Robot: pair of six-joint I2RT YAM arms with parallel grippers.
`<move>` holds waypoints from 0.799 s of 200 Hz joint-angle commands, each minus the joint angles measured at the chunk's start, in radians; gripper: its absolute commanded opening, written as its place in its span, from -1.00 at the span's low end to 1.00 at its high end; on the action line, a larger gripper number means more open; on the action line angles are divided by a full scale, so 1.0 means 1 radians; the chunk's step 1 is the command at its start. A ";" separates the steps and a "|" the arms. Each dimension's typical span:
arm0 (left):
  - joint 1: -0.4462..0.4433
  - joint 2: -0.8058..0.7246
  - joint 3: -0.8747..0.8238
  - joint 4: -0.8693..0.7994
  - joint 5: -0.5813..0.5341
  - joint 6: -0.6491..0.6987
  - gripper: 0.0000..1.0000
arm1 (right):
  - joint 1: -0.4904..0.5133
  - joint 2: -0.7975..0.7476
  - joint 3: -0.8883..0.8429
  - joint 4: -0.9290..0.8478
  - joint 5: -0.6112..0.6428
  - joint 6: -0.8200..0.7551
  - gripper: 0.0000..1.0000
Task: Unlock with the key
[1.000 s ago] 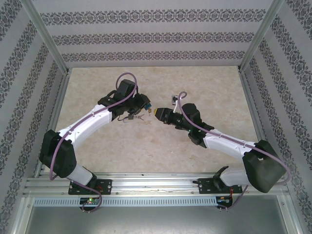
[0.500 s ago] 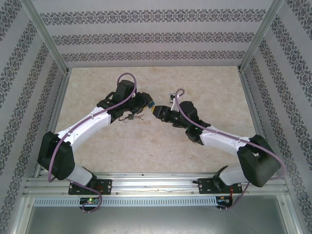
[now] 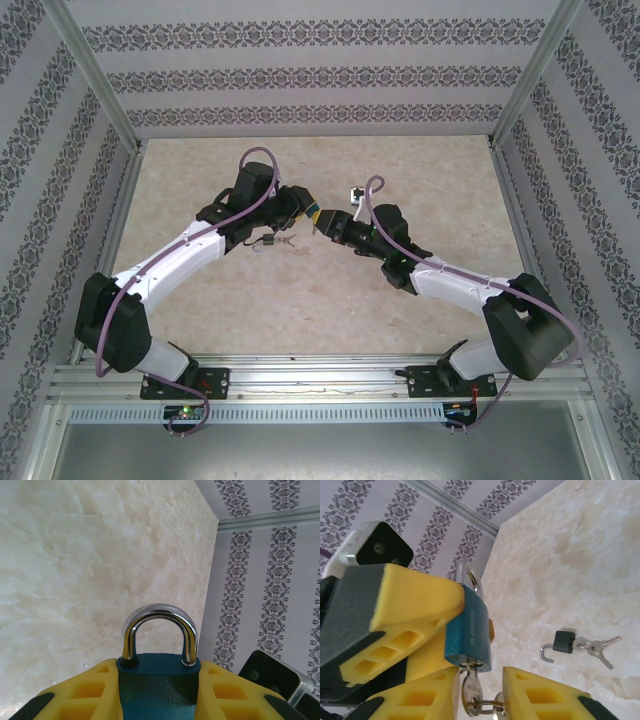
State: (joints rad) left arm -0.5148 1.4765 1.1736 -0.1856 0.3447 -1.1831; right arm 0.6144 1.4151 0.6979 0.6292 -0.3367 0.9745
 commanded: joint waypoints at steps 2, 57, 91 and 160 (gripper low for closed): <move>0.006 -0.036 -0.005 0.070 0.019 -0.010 -0.51 | -0.013 0.011 0.009 0.066 -0.035 0.035 -0.47; 0.004 -0.046 -0.013 0.086 0.008 -0.012 -0.51 | -0.031 0.042 -0.015 0.162 -0.070 0.104 -0.68; 0.004 -0.053 -0.021 0.106 0.004 -0.014 -0.51 | -0.039 0.065 -0.036 0.249 -0.088 0.161 -0.88; 0.004 -0.072 -0.086 0.278 0.033 -0.056 -0.51 | -0.045 0.196 -0.059 0.562 -0.130 0.366 -1.00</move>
State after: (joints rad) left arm -0.5060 1.4494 1.1049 -0.0856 0.3248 -1.2091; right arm 0.5774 1.5478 0.6487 0.9764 -0.4412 1.2205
